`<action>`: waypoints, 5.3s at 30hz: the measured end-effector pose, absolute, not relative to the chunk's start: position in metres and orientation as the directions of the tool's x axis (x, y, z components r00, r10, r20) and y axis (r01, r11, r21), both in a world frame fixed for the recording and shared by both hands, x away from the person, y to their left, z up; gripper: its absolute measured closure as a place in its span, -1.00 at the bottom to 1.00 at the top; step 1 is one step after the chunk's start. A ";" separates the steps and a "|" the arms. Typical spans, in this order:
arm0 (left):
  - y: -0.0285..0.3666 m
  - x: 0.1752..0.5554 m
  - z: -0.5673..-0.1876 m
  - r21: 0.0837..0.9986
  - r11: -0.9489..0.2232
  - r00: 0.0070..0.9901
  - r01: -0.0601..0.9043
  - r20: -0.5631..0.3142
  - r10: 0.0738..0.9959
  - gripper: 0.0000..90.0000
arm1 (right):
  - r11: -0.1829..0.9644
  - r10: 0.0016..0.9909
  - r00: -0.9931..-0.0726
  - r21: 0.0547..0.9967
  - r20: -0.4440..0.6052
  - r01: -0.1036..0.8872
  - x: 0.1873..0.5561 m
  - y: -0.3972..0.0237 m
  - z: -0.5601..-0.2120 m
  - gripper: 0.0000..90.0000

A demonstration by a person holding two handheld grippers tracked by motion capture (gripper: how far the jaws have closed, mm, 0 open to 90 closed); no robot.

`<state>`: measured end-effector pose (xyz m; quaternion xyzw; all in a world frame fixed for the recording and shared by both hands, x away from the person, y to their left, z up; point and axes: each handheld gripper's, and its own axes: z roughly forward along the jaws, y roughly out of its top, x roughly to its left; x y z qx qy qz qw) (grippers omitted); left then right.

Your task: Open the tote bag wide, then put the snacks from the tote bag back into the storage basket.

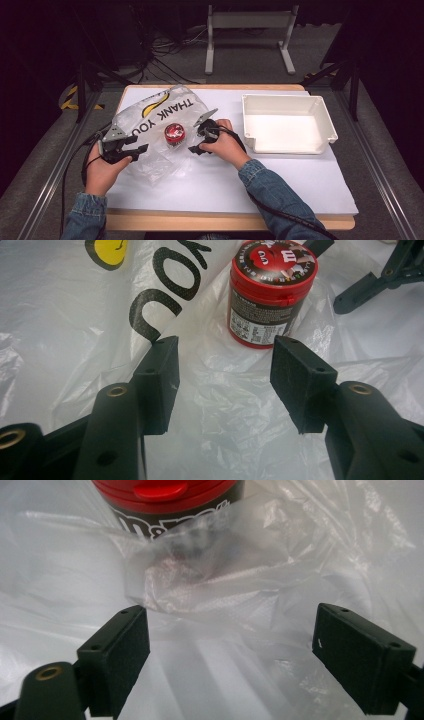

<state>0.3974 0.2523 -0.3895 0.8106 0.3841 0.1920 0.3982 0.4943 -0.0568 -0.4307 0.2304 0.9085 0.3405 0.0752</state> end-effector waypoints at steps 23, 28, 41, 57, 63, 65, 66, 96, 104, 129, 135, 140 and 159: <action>0.270 0.388 -0.351 0.885 -0.227 0.658 0.407 -0.111 0.745 -0.44 | 0.478 0.386 -0.914 0.821 0.125 0.313 0.462 -0.065 -0.370 -0.69; 0.276 0.385 -0.345 0.894 -0.212 0.658 0.394 -0.113 0.744 -0.46 | 0.411 0.368 -0.916 0.856 0.159 0.313 0.463 -0.065 -0.363 -0.69; 0.283 0.378 -0.337 0.898 -0.192 0.662 0.397 -0.135 0.737 -0.49 | 0.352 0.385 -0.898 0.866 0.213 0.356 0.474 -0.049 -0.368 -0.81; 0.289 0.369 -0.336 0.895 -0.181 0.646 0.408 -0.144 0.749 -0.50 | 0.405 0.489 -0.862 0.841 0.131 0.358 0.486 -0.015 -0.397 -0.92; 0.292 0.366 -0.337 0.893 -0.179 0.631 0.413 -0.139 0.763 -0.50 | 0.428 0.509 -0.854 0.830 0.107 0.359 0.490 -0.010 -0.409 -0.91; 0.294 0.364 -0.337 0.891 -0.180 0.625 0.416 -0.137 0.768 -0.50 | 0.442 0.514 -0.853 0.824 0.093 0.356 0.490 -0.008 -0.414 -0.91; 0.294 0.364 -0.338 0.892 -0.177 0.622 0.417 -0.138 0.771 -0.50 | 0.444 0.516 -0.852 0.823 0.089 0.355 0.491 -0.007 -0.416 -0.91; 0.297 0.365 -0.344 0.882 -0.176 0.609 0.438 -0.147 0.779 -0.51 | 0.525 0.498 -0.867 0.803 -0.021 0.283 0.491 0.010 -0.425 -0.52; 0.297 0.366 -0.345 0.882 -0.175 0.609 0.438 -0.148 0.779 -0.51 | 0.525 0.487 -0.872 0.812 -0.041 0.255 0.488 0.008 -0.413 -0.52; 0.294 0.369 -0.345 0.880 -0.184 0.614 0.438 -0.143 0.776 -0.52 | 0.520 0.422 -0.905 0.832 -0.052 0.195 0.472 -0.007 -0.343 -0.52; 0.292 0.371 -0.344 0.880 -0.189 0.622 0.437 -0.144 0.770 -0.52 | 0.507 0.415 -0.908 0.842 -0.051 0.184 0.467 -0.017 -0.325 -0.52; 0.289 0.374 -0.344 0.880 -0.199 0.631 0.432 -0.137 0.764 -0.52 | 0.504 0.413 -0.909 0.845 -0.056 0.176 0.463 -0.030 -0.311 -0.52; 0.275 0.386 -0.344 0.876 -0.227 0.660 0.426 -0.129 0.740 -0.53 | 0.502 0.441 -0.895 0.846 -0.072 0.179 0.453 -0.082 -0.285 -0.52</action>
